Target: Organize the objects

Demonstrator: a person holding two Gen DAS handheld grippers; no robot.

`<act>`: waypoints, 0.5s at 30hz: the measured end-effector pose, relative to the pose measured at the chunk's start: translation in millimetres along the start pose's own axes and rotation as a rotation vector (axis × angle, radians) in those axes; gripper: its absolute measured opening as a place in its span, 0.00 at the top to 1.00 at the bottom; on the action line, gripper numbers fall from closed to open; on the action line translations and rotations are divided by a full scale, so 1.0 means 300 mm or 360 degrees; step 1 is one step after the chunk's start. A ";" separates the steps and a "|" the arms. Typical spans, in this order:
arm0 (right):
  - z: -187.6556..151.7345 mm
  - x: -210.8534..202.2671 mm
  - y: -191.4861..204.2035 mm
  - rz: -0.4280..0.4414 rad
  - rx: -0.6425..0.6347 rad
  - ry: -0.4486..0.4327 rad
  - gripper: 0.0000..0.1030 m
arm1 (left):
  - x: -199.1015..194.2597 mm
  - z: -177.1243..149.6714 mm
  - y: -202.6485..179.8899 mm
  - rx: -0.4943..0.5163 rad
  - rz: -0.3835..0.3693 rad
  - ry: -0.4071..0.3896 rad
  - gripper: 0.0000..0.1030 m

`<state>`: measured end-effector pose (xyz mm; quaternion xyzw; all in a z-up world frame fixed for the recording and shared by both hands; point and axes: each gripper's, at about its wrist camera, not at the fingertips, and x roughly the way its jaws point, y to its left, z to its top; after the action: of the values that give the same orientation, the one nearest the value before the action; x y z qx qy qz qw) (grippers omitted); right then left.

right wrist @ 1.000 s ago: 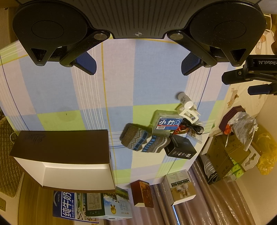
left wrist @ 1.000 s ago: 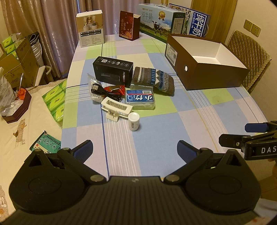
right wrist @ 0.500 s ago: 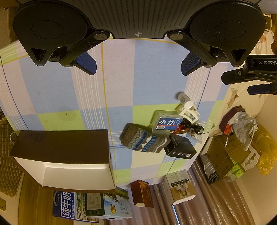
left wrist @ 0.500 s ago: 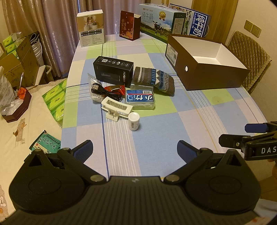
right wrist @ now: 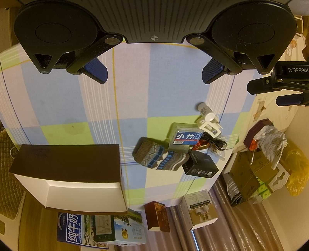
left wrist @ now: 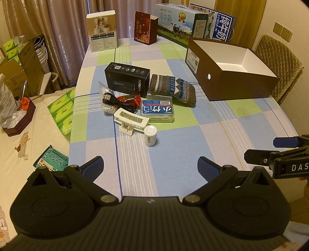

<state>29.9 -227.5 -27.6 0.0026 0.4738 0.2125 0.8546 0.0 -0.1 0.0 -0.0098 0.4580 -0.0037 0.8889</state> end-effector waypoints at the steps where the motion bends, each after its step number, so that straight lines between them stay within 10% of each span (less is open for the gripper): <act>1: 0.001 0.001 0.000 0.0000 -0.0001 0.0000 0.02 | 0.000 0.000 0.000 0.0000 0.0001 0.0000 0.01; 15: 0.024 0.017 0.001 0.0005 -0.0011 0.0001 0.02 | 0.000 0.000 0.000 -0.0002 0.0001 0.0001 0.01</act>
<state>37.9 -224.0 -27.6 0.0003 0.4734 0.2155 0.8541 0.0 0.0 -0.1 -0.0103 0.4582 -0.0032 0.8888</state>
